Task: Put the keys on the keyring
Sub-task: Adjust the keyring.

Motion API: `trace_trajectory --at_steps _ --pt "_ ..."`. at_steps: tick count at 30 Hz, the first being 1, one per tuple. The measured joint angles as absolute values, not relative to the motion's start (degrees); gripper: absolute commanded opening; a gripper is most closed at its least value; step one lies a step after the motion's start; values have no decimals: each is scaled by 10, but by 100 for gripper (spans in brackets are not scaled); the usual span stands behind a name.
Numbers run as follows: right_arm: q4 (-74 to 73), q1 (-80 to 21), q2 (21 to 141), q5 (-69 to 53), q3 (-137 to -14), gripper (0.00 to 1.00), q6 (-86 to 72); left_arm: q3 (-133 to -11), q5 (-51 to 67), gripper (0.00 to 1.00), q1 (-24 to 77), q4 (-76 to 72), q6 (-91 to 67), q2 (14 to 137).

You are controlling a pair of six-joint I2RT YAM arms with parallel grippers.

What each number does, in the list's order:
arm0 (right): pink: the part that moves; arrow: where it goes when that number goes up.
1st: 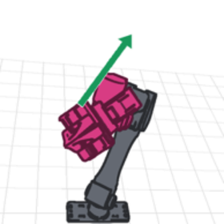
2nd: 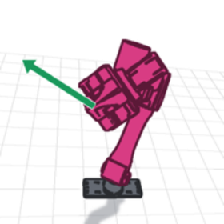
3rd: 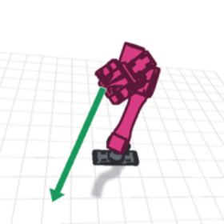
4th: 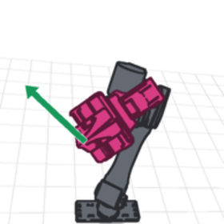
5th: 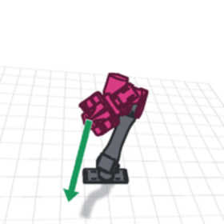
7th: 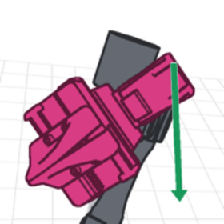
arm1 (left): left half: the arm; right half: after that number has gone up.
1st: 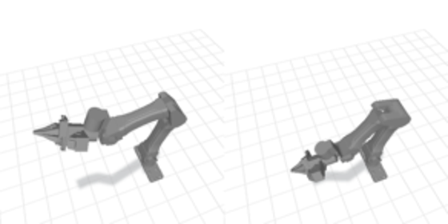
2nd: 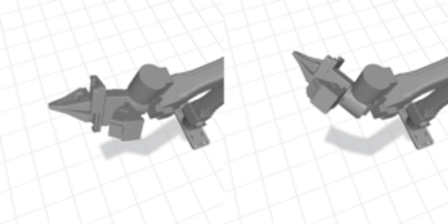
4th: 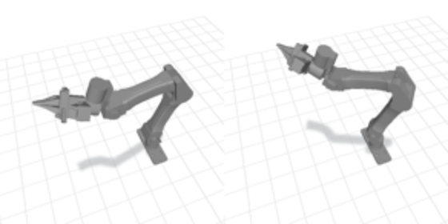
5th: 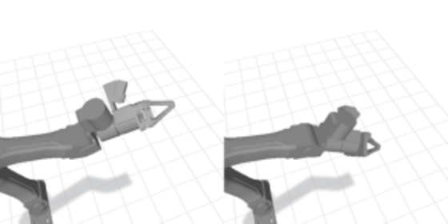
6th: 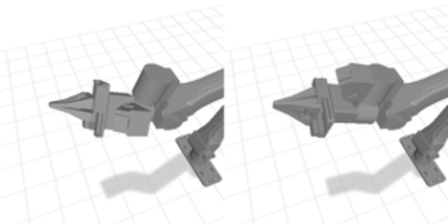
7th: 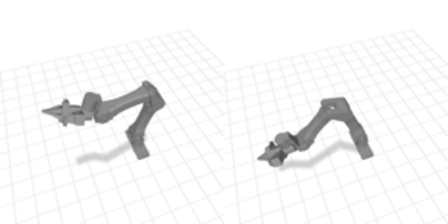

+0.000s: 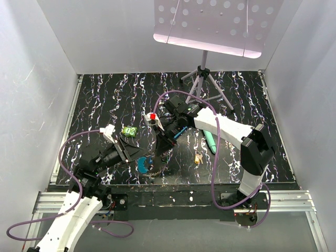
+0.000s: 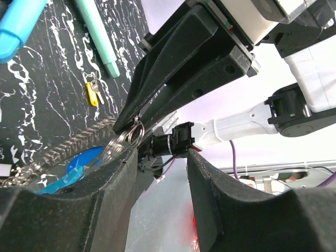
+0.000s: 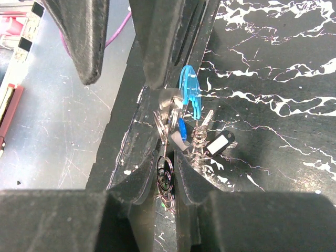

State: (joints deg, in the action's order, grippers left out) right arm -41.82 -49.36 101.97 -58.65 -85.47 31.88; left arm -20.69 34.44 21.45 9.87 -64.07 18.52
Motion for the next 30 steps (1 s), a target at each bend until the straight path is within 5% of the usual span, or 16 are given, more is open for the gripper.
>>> trace_trajectory --at_steps 20,30 --pt "-418 -494 1021 -587 -855 7 317 -263 321 41 215 259 -513 219" --pt "-418 -492 1022 -588 -855 7 306 -284 331 48 215 302 -444 217"
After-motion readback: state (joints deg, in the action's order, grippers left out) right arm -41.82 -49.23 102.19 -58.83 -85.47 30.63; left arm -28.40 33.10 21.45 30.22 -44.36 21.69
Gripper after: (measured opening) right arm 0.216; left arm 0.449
